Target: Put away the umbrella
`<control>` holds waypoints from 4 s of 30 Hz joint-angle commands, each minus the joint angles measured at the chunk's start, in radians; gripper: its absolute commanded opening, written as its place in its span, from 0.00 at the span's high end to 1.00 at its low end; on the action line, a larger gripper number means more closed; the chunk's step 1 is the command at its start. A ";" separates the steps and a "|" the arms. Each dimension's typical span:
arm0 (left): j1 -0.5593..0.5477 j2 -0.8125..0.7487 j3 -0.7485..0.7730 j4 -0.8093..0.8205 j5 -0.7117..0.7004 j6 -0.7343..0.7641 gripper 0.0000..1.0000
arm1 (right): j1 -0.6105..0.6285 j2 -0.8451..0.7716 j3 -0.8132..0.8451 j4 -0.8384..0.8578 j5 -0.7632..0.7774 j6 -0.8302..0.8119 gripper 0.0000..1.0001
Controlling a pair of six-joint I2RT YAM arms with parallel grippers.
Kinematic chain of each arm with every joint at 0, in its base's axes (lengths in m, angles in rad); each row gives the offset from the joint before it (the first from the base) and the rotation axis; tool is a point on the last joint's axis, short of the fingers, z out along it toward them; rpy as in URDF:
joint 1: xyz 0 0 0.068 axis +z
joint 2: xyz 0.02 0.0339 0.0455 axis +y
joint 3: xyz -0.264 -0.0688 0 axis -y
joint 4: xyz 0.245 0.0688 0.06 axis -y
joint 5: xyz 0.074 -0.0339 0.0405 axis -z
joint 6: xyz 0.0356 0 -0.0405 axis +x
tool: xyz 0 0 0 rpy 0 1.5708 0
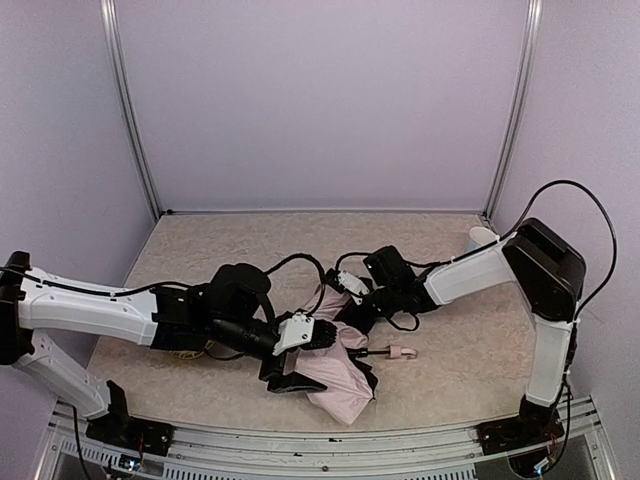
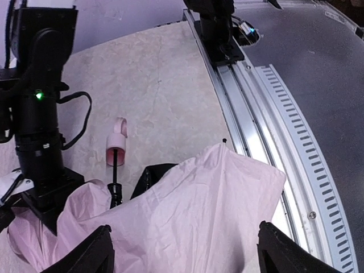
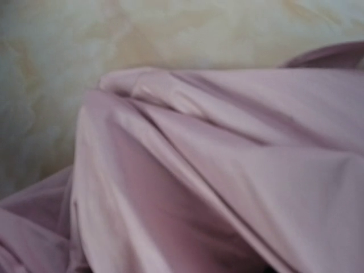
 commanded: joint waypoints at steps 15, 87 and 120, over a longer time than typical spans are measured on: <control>0.023 0.227 0.080 0.215 -0.248 0.019 1.00 | -0.007 0.083 -0.015 0.047 -0.213 -0.044 0.42; 0.404 0.106 -0.233 0.441 0.132 -0.343 0.20 | 0.013 -0.424 -0.214 0.073 -0.435 0.219 1.00; 0.381 0.548 -0.055 0.625 0.310 -0.341 1.00 | -0.089 -0.208 -0.070 0.605 -0.403 0.560 1.00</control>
